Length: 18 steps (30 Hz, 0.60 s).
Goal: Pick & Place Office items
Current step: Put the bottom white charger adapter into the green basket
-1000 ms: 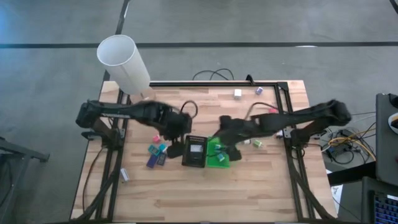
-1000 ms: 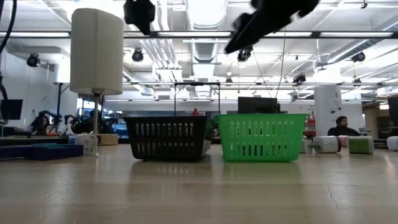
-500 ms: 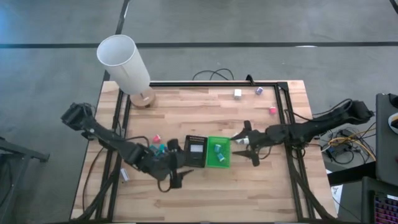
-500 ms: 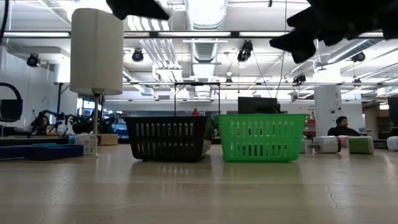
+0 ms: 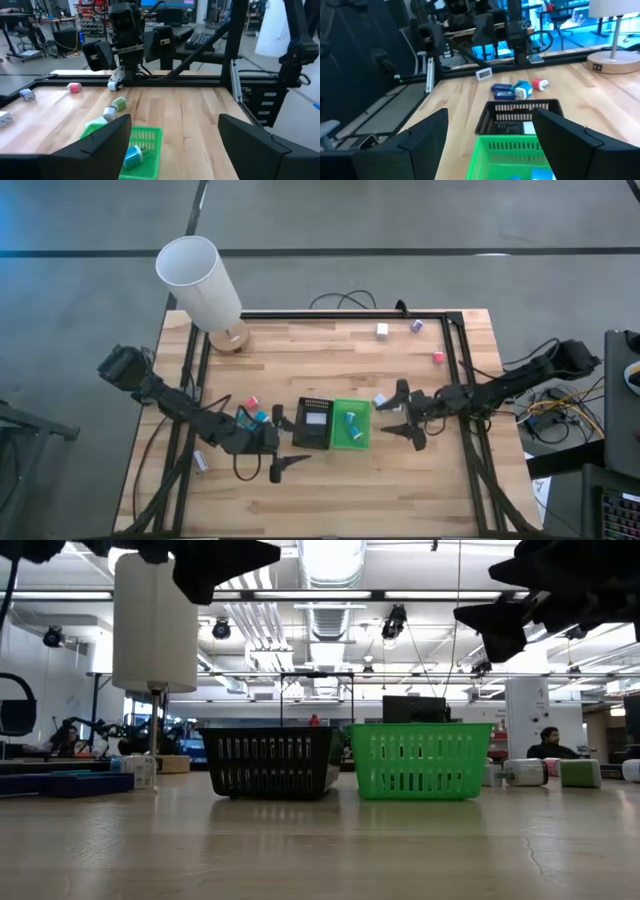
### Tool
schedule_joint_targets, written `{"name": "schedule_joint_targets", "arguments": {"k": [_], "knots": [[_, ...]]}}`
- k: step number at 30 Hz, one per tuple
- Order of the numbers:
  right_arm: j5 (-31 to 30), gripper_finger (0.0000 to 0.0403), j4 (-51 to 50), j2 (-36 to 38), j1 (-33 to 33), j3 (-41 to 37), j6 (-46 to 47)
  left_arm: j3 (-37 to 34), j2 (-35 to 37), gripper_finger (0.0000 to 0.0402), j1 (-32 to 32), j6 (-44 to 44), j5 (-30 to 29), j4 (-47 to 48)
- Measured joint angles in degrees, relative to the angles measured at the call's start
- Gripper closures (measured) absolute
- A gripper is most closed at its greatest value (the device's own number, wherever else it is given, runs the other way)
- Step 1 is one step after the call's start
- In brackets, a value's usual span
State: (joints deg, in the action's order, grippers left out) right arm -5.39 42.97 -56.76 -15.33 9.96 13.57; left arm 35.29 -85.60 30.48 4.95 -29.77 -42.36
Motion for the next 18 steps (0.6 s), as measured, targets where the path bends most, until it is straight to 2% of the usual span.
{"name": "schedule_joint_targets", "arguments": {"k": [5,18], "knots": [[-0.1,0.0116,0.0,-1.3,-0.6,0.6,0.0,-1.8,0.0,0.0099,-0.1,0.7,0.1,-4.2],[-0.2,0.0127,0.0,-6.4,-0.5,7.7,-1.3,-0.4,0.4,0.0099,-2.9,-1.8,-1.2,-4.1]]}}
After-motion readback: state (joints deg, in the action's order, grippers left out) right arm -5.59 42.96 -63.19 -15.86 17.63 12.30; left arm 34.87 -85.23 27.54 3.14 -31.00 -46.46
